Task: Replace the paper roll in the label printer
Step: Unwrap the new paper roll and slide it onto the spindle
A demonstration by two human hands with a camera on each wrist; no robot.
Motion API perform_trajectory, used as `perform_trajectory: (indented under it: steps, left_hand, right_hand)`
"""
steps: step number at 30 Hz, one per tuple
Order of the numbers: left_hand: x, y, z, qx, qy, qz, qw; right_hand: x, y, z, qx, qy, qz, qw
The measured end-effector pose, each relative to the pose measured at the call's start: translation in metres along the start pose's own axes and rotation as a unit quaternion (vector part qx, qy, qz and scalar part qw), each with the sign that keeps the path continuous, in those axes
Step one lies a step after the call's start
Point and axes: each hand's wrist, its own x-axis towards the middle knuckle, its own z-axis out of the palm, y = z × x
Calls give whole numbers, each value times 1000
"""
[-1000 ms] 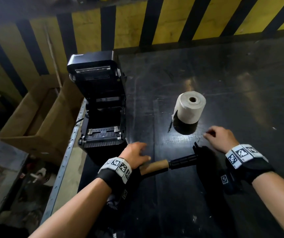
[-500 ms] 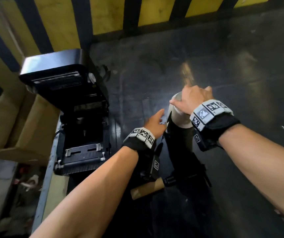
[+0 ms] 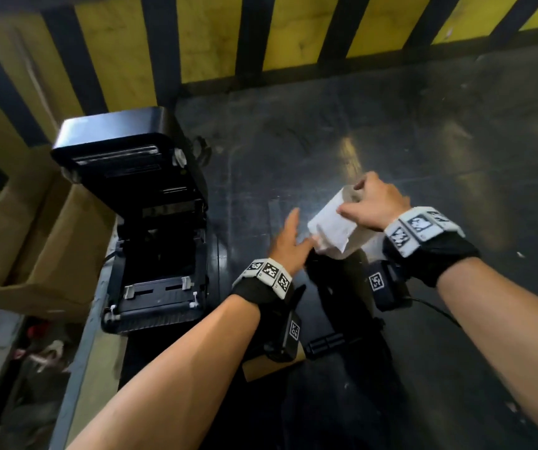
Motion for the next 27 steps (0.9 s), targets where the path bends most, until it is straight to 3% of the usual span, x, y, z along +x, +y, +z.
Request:
perform_trajectory:
  steps: [2, 4, 7, 10, 13, 15, 18, 22, 25, 27]
  left_hand:
    - [-7, 9, -14, -47, 42, 3, 998]
    - [-16, 19, -25, -72, 37, -1, 997]
    - [-36, 31, -35, -109, 4, -50, 993]
    - [-50, 37, -38, -199, -40, -56, 977]
    - [-65, 44, -45, -236, -37, -37, 970]
    - [-71, 44, -48, -235, -9, -23, 972]
    - [-79, 46, -48, -232, 22, -10, 972]
    - [-80, 47, -50, -179, 83, -22, 980]
    - [-77, 46, -51, -125, 90, -64, 986]
    - [-74, 39, -52, -88, 95, -92, 987]
  right_hand:
    - [-11, 10, -12, 136, -25, 20, 990]
    - [-20, 16, -16, 252, -30, 22, 967]
    - [-37, 17, -16, 436, -77, 30, 896]
    - [-52, 16, -17, 522, -123, 11, 844]
    - [-62, 11, -16, 555, -148, -2, 819]
    - [-67, 5, -13, 546, -144, 2, 825]
    - [-70, -3, -8, 490, -121, -12, 863]
    - [-71, 1, -7, 259, -23, -84, 962]
    - [-88, 6, -16, 175, 39, -184, 966]
    - [-97, 8, -13, 126, 24, -257, 958]
